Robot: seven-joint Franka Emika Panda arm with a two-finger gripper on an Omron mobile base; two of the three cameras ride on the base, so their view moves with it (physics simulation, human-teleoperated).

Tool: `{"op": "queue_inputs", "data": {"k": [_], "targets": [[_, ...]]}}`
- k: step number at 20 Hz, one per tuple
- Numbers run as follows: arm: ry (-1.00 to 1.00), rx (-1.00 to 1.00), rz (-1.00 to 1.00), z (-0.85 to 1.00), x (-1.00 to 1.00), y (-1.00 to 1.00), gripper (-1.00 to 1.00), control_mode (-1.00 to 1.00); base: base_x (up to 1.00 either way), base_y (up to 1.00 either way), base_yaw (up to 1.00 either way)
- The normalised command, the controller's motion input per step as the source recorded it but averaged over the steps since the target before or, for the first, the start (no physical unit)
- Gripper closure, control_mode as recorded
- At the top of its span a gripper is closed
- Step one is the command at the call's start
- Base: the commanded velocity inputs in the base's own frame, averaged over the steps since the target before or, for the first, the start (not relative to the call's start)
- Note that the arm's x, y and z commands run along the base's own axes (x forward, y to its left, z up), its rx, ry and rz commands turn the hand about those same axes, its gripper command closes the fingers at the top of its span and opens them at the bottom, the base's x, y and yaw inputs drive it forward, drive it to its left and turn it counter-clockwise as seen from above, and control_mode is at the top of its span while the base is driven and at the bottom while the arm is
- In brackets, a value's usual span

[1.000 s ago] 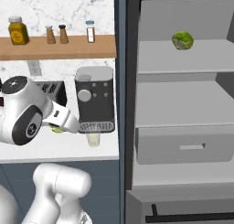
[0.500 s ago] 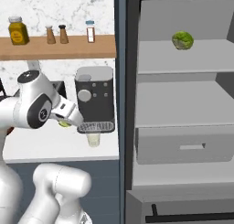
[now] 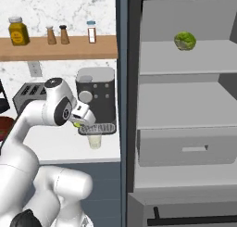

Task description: Grab a lemon wedge from the fridge and one ice cube from the ice bowl, and put them in the glass of lemonade.

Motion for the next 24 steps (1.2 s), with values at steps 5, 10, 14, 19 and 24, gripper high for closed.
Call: {"op": "queue_inputs", "data": {"k": [5,10,14,19,24], "targets": [[0.17,0.00,0.03,-0.38,0.30,-0.04,1.00,-1.00,0.00,0.00,0.00],[0.06,0.00,0.00,-0.05,0.10,-0.08,1.00,-1.00,0.00,0.00,0.00],[0.00,0.00,0.00,-0.17,0.20,-0.14,1.00,-1.00,0.00,0.00,0.00],[0.00,0.00,0.00,-0.16,0.11,-0.17,1.00,-1.00,0.00,0.00,0.00],[0.00,0.00,0.00,-0.09,0.10,-0.11,1.00,-1.00,0.00,0.00,0.00]]}}
